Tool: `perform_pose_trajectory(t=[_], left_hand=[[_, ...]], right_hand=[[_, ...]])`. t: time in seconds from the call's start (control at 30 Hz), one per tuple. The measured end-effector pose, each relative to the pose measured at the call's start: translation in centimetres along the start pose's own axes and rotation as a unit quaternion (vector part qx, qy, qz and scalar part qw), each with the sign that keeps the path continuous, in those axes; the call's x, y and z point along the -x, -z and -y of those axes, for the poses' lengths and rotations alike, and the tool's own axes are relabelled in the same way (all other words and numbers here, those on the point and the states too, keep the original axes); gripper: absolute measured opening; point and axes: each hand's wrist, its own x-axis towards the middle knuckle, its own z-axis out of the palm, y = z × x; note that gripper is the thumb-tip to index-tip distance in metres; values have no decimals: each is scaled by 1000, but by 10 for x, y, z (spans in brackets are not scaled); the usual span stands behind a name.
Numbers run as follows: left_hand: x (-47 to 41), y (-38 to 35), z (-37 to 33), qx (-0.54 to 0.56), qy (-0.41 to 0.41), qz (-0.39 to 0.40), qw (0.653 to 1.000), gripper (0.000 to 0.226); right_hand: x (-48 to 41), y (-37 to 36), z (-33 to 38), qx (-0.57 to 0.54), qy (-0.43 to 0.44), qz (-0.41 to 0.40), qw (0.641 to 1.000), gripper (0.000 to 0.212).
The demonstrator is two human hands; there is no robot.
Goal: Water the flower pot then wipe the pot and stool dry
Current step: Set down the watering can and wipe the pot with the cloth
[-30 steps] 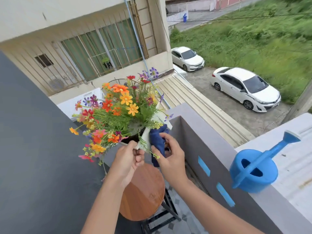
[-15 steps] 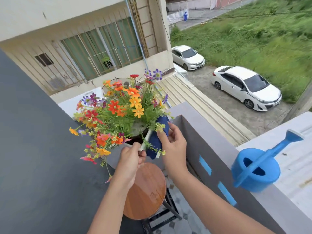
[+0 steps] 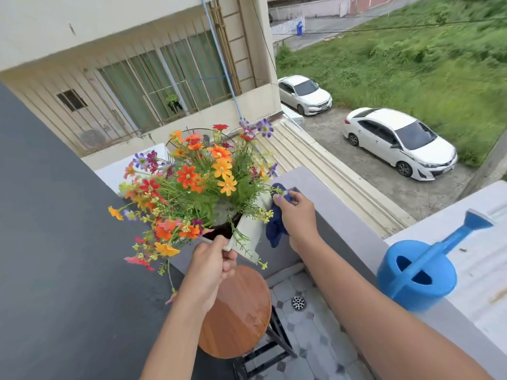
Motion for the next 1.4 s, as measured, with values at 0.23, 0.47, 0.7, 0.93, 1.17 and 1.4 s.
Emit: perform_pose_trajectory(t=[0.23,0.47,0.7,0.93,1.17,1.4], left_hand=[[-3,-7,-4,24,3,-16,1000,25],[-9,1,-13,54,9,-15,998,24],[-14,0,-11,41,-9,-24,999,24],[-14,0,1,-36,-26,-35,998,32],[-7,6,6,-3,12,11,1000,23],[-10,6,-3,10,0,13,1000,24]], right_hand=[[48,-24,6,-24,149,12,988,21],[84,-11,-51,77,213,70,971,39],[94,-22,-64,72,139,22,987,29],[78,-27,-5,-81,146,26,986,33],[35,-14,13,-31,158,-40,986,35],[41,-2,-35,55,84,-54,994,34]])
